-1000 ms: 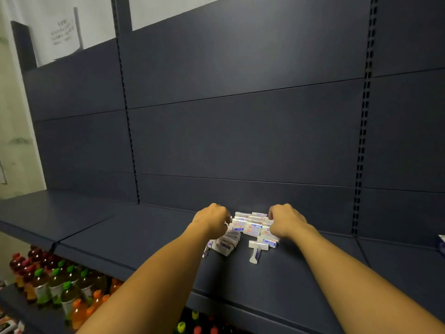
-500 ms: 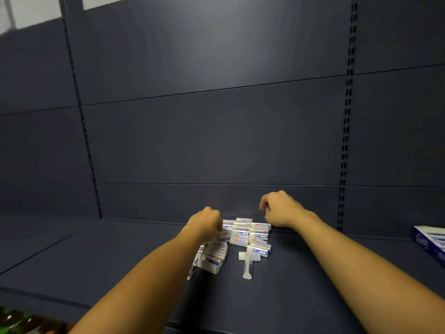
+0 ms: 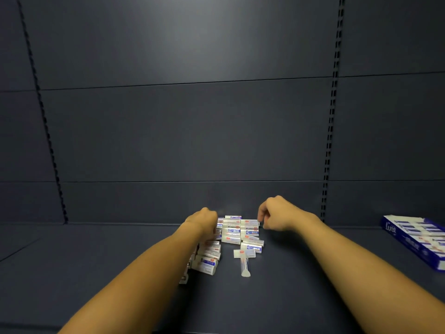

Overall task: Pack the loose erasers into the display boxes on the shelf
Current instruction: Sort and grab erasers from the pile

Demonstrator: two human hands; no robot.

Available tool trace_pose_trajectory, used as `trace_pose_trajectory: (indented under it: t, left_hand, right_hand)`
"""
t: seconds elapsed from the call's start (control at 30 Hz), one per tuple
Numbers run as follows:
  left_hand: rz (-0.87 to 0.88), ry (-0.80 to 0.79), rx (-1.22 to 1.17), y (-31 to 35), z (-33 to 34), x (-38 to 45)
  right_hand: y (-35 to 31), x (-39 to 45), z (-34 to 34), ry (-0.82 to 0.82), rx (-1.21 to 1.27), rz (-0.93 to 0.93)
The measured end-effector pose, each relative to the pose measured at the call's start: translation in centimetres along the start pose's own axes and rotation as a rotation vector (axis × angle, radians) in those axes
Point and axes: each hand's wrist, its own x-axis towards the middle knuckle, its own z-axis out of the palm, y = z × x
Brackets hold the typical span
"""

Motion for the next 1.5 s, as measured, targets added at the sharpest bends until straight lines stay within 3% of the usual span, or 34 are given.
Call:
trace_pose_trajectory:
  t: [0.23, 0.8, 0.93, 1.17, 1.5]
  left_hand:
    - [0.046, -0.002, -0.067, -1.0, -1.4, -0.1]
    - [0.144, 0.061, -0.157, -2.6, -4.6, -0.6]
    - [0.176, 0.095, -0.149, -2.4, -5.2, -0.5]
    - [0.247, 0.192, -0.112, -1.2, -6.7, 0.5]
    - [0.439, 0.221, -0.081, 5.2, -6.7, 1.3]
  right_hand:
    - [-0.8, -0.9, 2.1, -0.137, -0.04, -0.034]
    - [-3.7, -0.5, 3.5, -0.149, -0.278, 0.012]
    - [-4.3, -0.6, 1.9, -0.105, -0.344, 0.056]
    - [-4.1, -2.2, -2.0, 0.147, -0.454, 0.146]
    - [-1.5, -8.6, -2.4, 0.155, -0.535, 0.451]
